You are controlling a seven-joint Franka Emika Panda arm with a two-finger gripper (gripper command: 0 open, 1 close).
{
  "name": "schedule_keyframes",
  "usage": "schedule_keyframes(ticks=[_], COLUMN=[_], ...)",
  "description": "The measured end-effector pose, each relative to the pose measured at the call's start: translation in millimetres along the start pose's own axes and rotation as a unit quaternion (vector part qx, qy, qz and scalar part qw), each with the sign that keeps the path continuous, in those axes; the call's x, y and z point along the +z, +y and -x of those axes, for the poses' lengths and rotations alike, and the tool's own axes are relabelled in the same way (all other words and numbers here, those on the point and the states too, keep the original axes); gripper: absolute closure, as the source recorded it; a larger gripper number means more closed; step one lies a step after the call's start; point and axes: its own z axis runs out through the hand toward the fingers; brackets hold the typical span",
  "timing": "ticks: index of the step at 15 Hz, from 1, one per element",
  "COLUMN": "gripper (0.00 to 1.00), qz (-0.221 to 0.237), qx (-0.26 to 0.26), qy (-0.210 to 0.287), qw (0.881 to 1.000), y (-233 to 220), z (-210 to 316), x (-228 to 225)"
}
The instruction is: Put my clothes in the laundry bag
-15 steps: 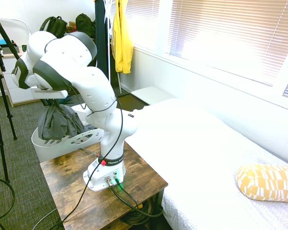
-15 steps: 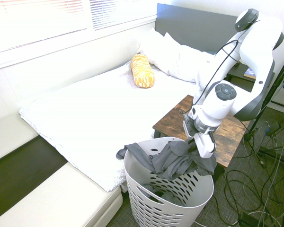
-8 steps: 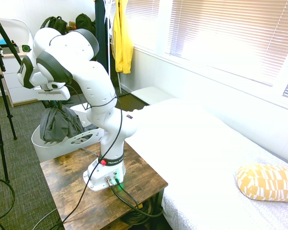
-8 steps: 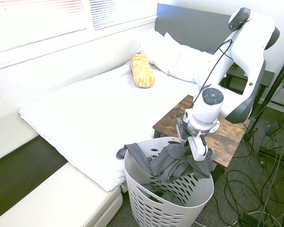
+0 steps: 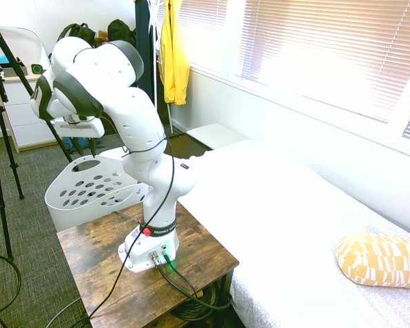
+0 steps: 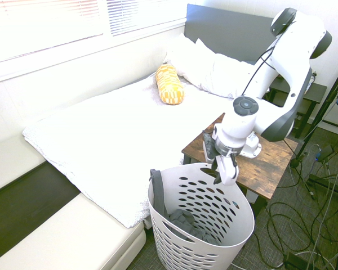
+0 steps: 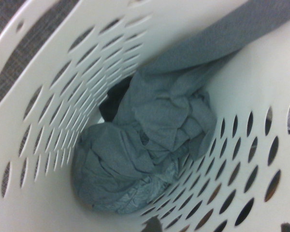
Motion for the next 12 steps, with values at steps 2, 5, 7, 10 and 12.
schedule_keyframes(ticks=[2, 5, 7, 10, 12], gripper=[0.0, 0.0, 0.0, 0.0, 0.0], qz=[-0.002, -0.009, -0.015, -0.013, 0.005], qx=[0.031, 0.078, 0.095, 0.119, 0.154], qy=[0.002, 0.007, -0.002, -0.022, -0.039], qw=[1.0, 0.997, 0.995, 0.993, 0.987], y=[-4.3, -14.7, -29.7, -47.0, -42.5], z=[-63.0, -151.0, -182.9, -217.9, -247.3], x=[-4.7, -13.0, -9.9, 28.4, 62.7])
